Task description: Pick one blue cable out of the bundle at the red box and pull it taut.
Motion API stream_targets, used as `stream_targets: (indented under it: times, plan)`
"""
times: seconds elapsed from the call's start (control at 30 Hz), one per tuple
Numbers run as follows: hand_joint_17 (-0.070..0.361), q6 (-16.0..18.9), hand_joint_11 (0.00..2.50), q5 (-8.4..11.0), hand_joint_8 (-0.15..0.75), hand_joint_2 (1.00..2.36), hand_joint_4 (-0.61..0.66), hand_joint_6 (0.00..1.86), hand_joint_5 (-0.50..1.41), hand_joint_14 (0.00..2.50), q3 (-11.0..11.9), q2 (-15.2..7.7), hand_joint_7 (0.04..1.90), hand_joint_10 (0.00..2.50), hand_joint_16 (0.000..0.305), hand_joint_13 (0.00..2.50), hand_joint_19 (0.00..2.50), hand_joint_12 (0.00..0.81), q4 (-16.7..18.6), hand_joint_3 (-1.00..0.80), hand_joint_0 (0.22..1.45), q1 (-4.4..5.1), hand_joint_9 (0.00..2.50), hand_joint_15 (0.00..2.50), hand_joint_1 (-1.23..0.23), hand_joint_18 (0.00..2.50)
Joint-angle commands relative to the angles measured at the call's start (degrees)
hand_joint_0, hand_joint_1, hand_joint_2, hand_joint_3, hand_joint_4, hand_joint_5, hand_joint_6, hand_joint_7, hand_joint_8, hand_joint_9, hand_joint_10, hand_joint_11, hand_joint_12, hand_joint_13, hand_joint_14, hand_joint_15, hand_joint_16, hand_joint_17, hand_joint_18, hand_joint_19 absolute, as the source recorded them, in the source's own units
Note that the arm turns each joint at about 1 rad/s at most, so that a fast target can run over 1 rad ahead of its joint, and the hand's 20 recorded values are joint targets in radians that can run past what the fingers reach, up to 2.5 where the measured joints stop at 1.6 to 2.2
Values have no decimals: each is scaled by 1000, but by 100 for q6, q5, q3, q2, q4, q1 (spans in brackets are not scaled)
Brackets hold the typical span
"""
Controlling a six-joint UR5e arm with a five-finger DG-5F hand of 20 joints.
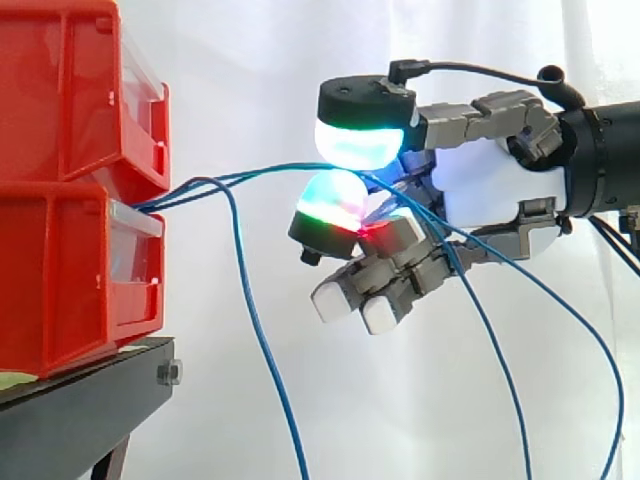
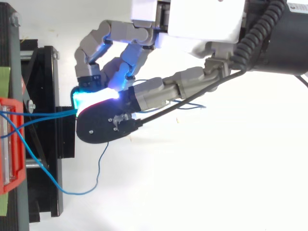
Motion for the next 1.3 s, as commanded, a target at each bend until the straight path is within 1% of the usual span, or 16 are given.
stream_targets:
  times: [0.0, 0.1, 0.23, 0.43, 0.53, 0.6, 0.63, 0.67, 0.7, 0.77, 0.83, 0.87, 1.03, 1.1, 1.2, 1.27]
  plan:
    - [148, 0, 1149, -6, 452, 1000, 193, 917, -145, 12, 0, 0, 1004, 9, 66, 761, 410, 432, 0, -29, 608, -3, 1162, 366, -708, 806]
    - [142, -17, 1172, 3, 442, 1003, 165, 919, -148, 14, 0, 0, 1019, 8, 63, 749, 410, 419, 0, -21, 624, -3, 1150, 362, -745, 792]
    - [135, -26, 1164, 3, 427, 1008, 148, 926, -154, 13, 0, 0, 972, 11, 60, 736, 408, 404, 0, -42, 632, -3, 1129, 365, -783, 765]
    - [117, -26, 1174, 3, 374, 1017, 125, 925, -167, 14, 0, 0, 1006, 15, 52, 691, 411, 364, 0, -147, 662, -3, 1057, 377, -876, 684]
    - [115, -26, 1174, 3, 366, 1015, 129, 923, -171, 15, 0, 0, 1000, 16, 51, 680, 408, 358, 0, -236, 683, -3, 1043, 379, -904, 675]
    - [115, -26, 1170, 3, 364, 1008, 174, 924, -171, 15, 0, 0, 982, 15, 51, 674, 406, 356, 0, -382, 687, -3, 1041, 378, -945, 665]
    - [115, -26, 1162, 3, 365, 1007, 178, 923, -171, 14, 0, 0, 987, 15, 51, 674, 398, 357, 0, -398, 690, -3, 1042, 374, -944, 664]
    - [115, -26, 1162, 3, 363, 1004, 184, 922, -171, 16, 0, 0, 993, 16, 51, 670, 409, 358, 0, -440, 670, -3, 1036, 373, -941, 662]
    - [116, -26, 1161, 3, 367, 1000, 192, 922, -170, 15, 0, 0, 991, 16, 51, 671, 424, 358, 0, -500, 585, -3, 1038, 387, -913, 663]
    - [122, -26, 1151, 3, 388, 1000, 197, 919, -168, 14, 0, 9, 982, 15, 54, 678, 428, 372, 0, -500, 522, -3, 1053, 383, -834, 677]
    - [126, -26, 1150, 3, 397, 1000, 201, 917, -166, 14, 0, 0, 971, 17, 56, 686, 441, 386, 0, -500, 497, -3, 1061, 385, -760, 688]
    - [129, -26, 1142, 3, 404, 1000, 201, 913, -163, 14, 0, 0, 974, 13, 57, 693, 444, 392, 0, -500, 484, 6, 1077, 383, -680, 696]
    - [126, -26, 1125, 3, 395, 1000, 191, 902, -158, 14, 0, 0, 991, 15, 56, 687, 465, 382, 0, -500, 508, -3, 1095, 390, -511, 681]
    - [118, -26, 1145, 3, 375, 1003, 183, 897, -156, 14, 0, 0, 1015, 17, 52, 682, 481, 367, 0, -450, 568, 6, 1099, 397, -540, 662]
    - [115, -26, 1149, 3, 378, 1011, 182, 899, -155, 15, 0, 0, 1040, 16, 51, 692, 484, 363, 0, -325, 593, 6, 1105, 396, -602, 667]
    - [127, -26, 1149, 3, 408, 1011, 195, 910, -146, 13, 0, 0, 1031, 13, 57, 732, 454, 390, 0, -238, 596, -3, 1145, 380, -643, 734]
